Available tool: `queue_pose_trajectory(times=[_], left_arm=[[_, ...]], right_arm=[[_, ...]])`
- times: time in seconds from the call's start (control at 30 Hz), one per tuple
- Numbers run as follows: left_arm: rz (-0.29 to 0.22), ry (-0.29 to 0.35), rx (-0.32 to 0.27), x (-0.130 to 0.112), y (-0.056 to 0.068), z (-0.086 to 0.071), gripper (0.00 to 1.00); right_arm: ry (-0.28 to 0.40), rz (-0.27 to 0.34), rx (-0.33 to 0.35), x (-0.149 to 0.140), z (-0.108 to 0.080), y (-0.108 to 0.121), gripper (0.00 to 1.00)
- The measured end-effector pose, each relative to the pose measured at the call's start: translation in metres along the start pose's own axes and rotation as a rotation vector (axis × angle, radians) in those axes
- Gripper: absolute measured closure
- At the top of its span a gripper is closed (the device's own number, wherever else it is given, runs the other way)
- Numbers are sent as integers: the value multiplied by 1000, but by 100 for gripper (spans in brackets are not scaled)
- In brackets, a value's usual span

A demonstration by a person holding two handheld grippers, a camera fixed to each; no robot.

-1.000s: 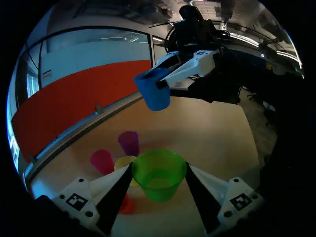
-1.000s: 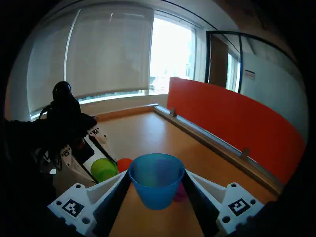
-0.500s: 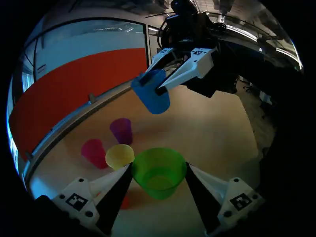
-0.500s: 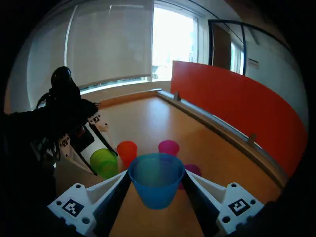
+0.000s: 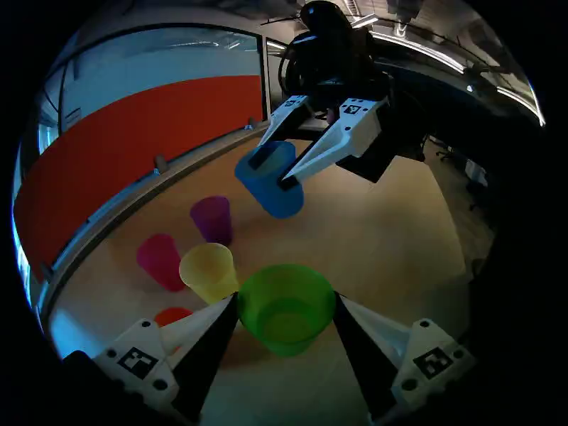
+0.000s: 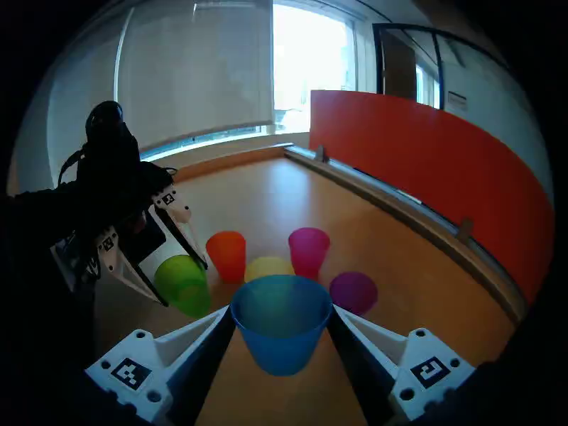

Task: Pour water

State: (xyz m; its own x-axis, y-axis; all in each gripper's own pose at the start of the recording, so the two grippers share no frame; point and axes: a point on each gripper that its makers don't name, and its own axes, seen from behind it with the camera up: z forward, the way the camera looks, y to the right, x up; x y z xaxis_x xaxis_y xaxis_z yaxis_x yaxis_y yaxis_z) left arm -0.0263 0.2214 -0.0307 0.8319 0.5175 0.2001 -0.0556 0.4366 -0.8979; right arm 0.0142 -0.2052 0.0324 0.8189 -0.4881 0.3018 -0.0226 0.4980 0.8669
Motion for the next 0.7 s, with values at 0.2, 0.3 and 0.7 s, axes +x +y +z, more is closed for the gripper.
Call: queue_pose_trajectory(times=[0.2, 0.3, 0.7], left_arm=[[2, -14, -2, -6, 1, 4, 10], [1, -22, -3, -9, 2, 6, 10], [11, -64, -11, -22, 3, 13, 10]], right_arm=[[-15, 7, 6, -13, 9, -2, 9], [-22, 11, 7, -20, 13, -2, 9], [-63, 8, -8, -45, 22, 3, 8]])
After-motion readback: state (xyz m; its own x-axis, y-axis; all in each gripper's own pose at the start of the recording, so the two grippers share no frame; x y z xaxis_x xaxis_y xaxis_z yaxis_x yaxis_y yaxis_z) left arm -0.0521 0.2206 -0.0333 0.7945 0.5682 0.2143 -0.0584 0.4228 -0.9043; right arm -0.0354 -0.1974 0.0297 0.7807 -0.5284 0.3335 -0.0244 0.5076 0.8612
